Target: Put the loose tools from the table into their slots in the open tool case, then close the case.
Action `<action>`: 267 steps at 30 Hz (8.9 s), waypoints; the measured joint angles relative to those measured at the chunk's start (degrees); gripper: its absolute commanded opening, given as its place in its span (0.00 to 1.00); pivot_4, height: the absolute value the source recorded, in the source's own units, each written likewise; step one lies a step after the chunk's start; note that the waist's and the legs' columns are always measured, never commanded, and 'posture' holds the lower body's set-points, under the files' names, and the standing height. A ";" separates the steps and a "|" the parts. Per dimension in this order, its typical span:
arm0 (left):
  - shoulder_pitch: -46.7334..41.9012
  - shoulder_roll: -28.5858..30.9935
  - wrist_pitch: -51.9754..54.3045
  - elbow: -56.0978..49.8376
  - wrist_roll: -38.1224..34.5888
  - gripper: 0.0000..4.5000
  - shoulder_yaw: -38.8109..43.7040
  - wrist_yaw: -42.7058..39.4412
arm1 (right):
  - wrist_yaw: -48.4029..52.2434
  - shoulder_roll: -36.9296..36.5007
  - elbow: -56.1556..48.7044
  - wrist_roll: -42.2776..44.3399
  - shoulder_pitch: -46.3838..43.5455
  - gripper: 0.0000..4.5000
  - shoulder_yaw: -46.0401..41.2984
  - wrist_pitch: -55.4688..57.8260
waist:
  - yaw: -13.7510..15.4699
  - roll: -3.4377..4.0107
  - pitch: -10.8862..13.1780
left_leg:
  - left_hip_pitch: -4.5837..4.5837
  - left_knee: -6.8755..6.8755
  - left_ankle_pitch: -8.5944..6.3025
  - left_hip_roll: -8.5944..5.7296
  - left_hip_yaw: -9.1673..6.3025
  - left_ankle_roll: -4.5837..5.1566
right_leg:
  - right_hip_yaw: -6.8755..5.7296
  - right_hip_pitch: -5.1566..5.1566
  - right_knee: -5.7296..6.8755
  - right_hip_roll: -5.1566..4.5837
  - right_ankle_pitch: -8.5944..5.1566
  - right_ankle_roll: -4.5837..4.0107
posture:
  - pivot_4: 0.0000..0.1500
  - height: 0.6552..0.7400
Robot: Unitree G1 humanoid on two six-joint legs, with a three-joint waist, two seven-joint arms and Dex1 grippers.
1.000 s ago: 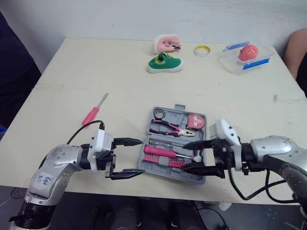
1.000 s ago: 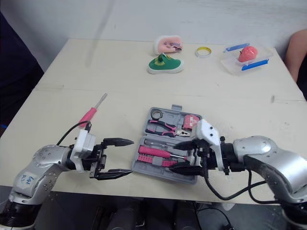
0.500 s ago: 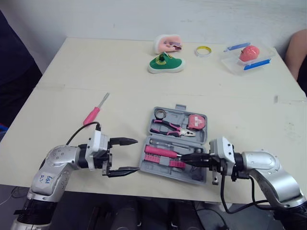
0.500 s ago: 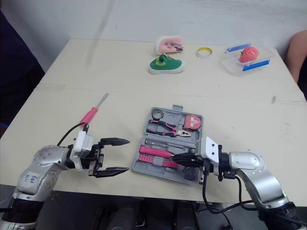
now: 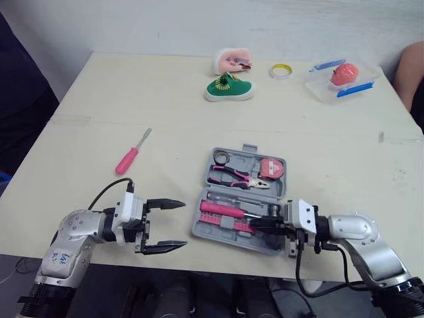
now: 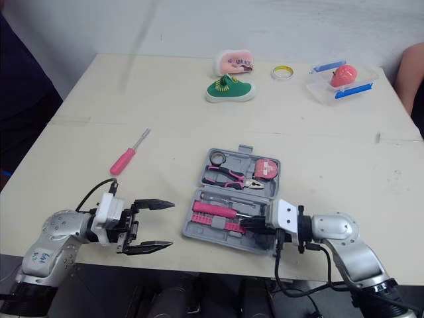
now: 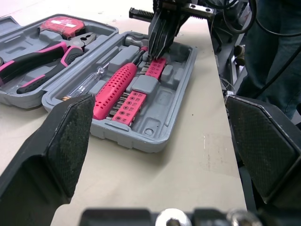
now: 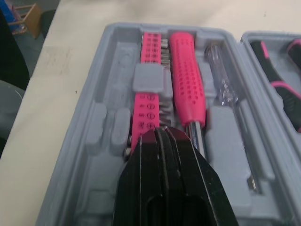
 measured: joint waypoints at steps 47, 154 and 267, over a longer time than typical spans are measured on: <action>8.45 8.00 -16.76 41.94 5.99 1.00 36.87 26.21 | 1.91 -11.44 52.14 6.42 16.42 0.99 -45.16 -30.77 | -1.48 -0.24 -0.19 | 0.99 -0.37 -0.74 0.09 0.11 -0.26 | 0.11 0.76 -0.23 -0.12 -0.10 -0.17 | 1.00 1.00; -29.07 2.21 35.00 -14.49 22.62 0.13 -31.89 8.32 | 19.50 -0.26 1.80 21.69 25.96 1.00 -25.19 -12.42 | 1.36 -0.30 -0.05 | 0.90 -0.14 -0.21 0.08 -0.01 -0.10 | 0.05 0.87 -0.11 0.04 -0.10 -0.15 | 1.00 1.00; -29.42 -13.80 -0.80 33.87 21.75 0.00 -11.17 16.26 | -18.66 -1.53 0.57 -0.76 13.48 0.01 -17.60 8.37 | 1.43 0.23 -1.01 | 0.48 -0.14 -0.36 0.05 0.08 0.07 | -0.18 0.64 -0.33 0.08 -0.07 -0.06 | 1.00 1.00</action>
